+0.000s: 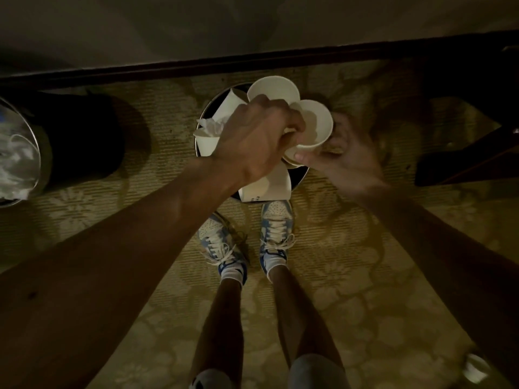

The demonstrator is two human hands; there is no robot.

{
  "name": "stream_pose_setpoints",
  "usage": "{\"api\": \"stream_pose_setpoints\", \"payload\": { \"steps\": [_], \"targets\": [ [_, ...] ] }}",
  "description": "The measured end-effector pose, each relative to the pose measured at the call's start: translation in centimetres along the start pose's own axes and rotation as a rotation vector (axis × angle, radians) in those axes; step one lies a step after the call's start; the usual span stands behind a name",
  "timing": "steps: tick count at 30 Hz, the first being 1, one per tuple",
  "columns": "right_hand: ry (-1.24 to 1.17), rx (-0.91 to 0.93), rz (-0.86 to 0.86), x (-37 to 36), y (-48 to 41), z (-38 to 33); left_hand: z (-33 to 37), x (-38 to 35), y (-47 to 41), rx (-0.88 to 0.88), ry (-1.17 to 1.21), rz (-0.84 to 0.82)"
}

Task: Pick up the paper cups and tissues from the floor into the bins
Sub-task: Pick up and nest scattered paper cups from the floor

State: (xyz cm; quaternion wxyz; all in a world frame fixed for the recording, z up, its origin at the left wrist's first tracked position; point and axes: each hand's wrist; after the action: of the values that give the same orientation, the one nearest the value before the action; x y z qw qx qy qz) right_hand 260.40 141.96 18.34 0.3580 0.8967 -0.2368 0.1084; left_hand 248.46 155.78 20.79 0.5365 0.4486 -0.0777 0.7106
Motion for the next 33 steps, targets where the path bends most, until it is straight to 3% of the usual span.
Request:
{"api": "stream_pose_setpoints", "payload": {
  "steps": [6, 11, 16, 21, 26, 33],
  "targets": [
    [0.138, -0.03, -0.074, 0.4, 0.1, 0.7, -0.7, -0.9, 0.0, -0.05, -0.139, 0.021],
    [0.095, -0.087, 0.049, 1.8, 3.0, -0.9, 1.0, 1.5, 0.1, -0.036, -0.057, 0.072],
    [-0.028, -0.007, 0.164, 4.6, 9.4, -5.7, 5.9, 9.0, 0.3, -0.005, 0.001, -0.079],
    [-0.137, 0.075, 0.295, 10.4, 20.6, -12.6, 17.4, 17.4, 4.0, -0.177, 0.008, -0.22],
    [-0.1, 0.02, 0.491, 15.6, 35.0, -15.9, 32.2, 22.7, 10.1, -0.515, -0.01, -0.398],
    [-0.326, -0.213, 0.771, 18.8, 51.0, -11.2, 46.8, 17.4, 18.1, -0.639, -0.075, -0.517]
  ]
}}
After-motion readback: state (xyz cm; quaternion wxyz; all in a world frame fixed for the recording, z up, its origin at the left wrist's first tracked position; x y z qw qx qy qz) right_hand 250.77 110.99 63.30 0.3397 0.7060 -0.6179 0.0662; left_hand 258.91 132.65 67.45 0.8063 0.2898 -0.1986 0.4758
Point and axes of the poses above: each hand's wrist, its own y-axis away from the middle knuckle, its own x-axis out of the back of the hand, z = x × y, and after that the axes turned 1 degree about z, right-handed
